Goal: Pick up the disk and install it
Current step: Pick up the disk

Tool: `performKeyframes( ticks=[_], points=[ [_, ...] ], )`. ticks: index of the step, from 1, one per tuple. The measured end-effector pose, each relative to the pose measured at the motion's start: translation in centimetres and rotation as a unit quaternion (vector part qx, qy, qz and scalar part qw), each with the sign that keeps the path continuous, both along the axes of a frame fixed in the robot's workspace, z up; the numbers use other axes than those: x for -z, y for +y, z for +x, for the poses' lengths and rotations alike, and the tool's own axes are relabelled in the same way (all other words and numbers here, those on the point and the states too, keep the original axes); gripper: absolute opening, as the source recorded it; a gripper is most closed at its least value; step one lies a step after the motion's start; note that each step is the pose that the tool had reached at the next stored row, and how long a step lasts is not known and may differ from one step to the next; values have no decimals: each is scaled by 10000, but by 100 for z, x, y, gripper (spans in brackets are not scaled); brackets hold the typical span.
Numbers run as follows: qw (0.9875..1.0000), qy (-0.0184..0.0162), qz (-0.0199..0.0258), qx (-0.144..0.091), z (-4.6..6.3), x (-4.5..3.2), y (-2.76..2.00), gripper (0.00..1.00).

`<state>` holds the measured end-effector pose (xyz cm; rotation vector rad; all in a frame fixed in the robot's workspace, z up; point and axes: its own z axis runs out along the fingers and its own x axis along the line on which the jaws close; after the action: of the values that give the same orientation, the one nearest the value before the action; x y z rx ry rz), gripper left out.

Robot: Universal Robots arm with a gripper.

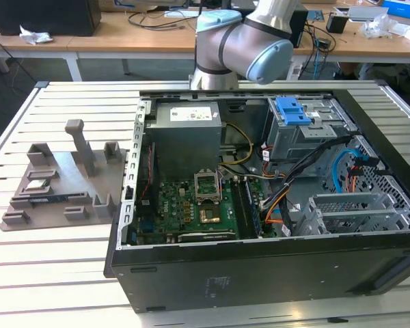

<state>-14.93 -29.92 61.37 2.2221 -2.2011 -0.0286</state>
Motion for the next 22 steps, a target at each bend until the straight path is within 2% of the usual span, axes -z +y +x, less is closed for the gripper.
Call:
performKeyframes(
  ticks=[5,7,8,15,17,22],
  points=[
    [10000,20,0,-1,293,7,0,37],
    [10000,35,0,0,508,12,0,37],
    [10000,40,0,-1,577,13,0,37],
    [10000,65,0,-1,924,24,0,37],
    [10000,75,0,-1,1081,28,0,37],
    [10000,94,0,-1,1383,36,-1,37]
  ],
)
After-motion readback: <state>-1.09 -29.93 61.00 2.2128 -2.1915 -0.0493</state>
